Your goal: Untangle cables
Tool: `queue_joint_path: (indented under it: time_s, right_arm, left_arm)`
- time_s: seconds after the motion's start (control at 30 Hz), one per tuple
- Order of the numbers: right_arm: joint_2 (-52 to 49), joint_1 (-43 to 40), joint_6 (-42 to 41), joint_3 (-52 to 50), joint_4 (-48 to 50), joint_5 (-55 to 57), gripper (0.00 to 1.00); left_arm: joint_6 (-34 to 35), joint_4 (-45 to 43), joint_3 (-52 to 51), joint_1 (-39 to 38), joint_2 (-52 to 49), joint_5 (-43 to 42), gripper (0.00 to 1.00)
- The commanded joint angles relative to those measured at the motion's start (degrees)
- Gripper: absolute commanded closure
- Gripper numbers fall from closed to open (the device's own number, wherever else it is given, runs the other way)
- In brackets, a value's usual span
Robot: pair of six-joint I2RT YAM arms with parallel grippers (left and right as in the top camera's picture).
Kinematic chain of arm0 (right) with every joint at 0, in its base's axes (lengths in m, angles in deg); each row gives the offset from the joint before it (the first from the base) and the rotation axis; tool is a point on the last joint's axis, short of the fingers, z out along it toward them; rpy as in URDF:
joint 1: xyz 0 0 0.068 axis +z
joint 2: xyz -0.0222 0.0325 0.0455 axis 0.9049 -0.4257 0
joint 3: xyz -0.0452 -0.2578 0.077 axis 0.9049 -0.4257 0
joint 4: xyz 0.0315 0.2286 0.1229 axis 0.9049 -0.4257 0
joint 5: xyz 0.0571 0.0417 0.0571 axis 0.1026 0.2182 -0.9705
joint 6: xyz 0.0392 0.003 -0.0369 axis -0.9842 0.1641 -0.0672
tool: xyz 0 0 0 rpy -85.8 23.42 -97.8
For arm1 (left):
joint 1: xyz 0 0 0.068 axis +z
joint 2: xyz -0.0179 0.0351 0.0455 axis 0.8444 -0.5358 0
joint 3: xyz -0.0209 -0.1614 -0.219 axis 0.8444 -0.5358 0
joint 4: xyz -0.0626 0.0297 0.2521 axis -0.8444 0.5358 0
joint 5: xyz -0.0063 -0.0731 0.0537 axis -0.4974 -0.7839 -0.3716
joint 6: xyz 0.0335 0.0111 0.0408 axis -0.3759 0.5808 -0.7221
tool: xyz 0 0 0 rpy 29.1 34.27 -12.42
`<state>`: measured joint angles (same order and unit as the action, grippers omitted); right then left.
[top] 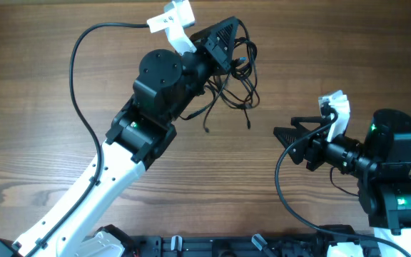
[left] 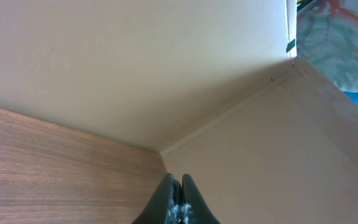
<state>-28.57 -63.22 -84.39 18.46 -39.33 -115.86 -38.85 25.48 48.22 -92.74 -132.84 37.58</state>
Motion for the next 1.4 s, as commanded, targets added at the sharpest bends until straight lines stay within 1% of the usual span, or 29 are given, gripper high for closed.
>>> queue_joint_path:
  time_s: [0.0,0.07,0.13,0.27,0.37,0.57,0.7,0.8,0.9,1.07,1.17,1.23,1.3,1.37]
  right_arm:
    - [0.5,0.2,4.7,0.2,0.2,-6.3,0.36]
    - [0.5,0.2,7.8,0.2,0.2,-10.8,0.35]
    - [0.5,0.2,8.9,0.2,0.3,-12.1,0.33]
    - [0.5,0.2,8.6,0.2,1.8,-12.1,0.31]
    - [0.5,0.2,6.0,0.2,3.9,-12.1,0.28]
    - [-1.1,0.2,5.8,0.2,3.7,-11.2,0.28]
    - [-3.0,0.2,5.7,0.2,-2.4,-3.1,0.32]
    - [-3.1,0.2,5.7,0.2,-6.2,3.1,0.34]
    - [-3.0,0.2,2.5,0.2,-7.4,9.5,0.36]
    - [-3.0,0.2,1.2,0.2,-7.3,10.7,0.36]
    - [-3.0,0.2,1.4,0.2,-6.8,8.0,0.36]
    - [-3.0,0.2,2.1,0.2,-5.3,2.4,0.36]
    - [-3.0,0.2,4.8,0.2,-2.9,-5.8,0.36]
    - [-3.0,0.2,5.5,0.2,1.2,-15.1,0.35]
  left_arm:
    - [0.3,-0.6,1.0,0.4,1.4,-1.3,0.96]
    - [1.6,-1.4,1.0,0.3,1.4,-2.3,0.96]
    - [3.4,-1.5,1.0,0.0,1.4,-2.7,0.96]
    - [3.3,-1.4,1.0,-2.3,1.3,-4.0,0.96]
    - [3.3,-1.5,1.0,-4.9,1.3,-3.9,0.96]
    - [3.3,-2.4,1.0,-10.7,1.3,-3.6,0.96]
    - [3.3,-6.1,1.0,-10.6,1.6,-3.7,0.96]
    - [3.3,-6.3,1.0,-9.4,2.8,-3.7,0.96]
    - [3.3,-6.0,1.0,-8.5,4.1,-3.7,0.96]
    - [3.1,-5.3,1.0,-5.6,5.9,-3.7,0.96]
    - [3.1,-3.7,1.0,-3.7,6.0,-3.7,0.96]
    - [3.1,-2.6,1.0,-3.4,6.0,-3.7,0.96]
    - [3.1,-2.1,1.0,-3.4,6.0,-3.7,0.96]
    - [3.1,-1.8,1.0,-3.4,5.9,-3.7,0.96]
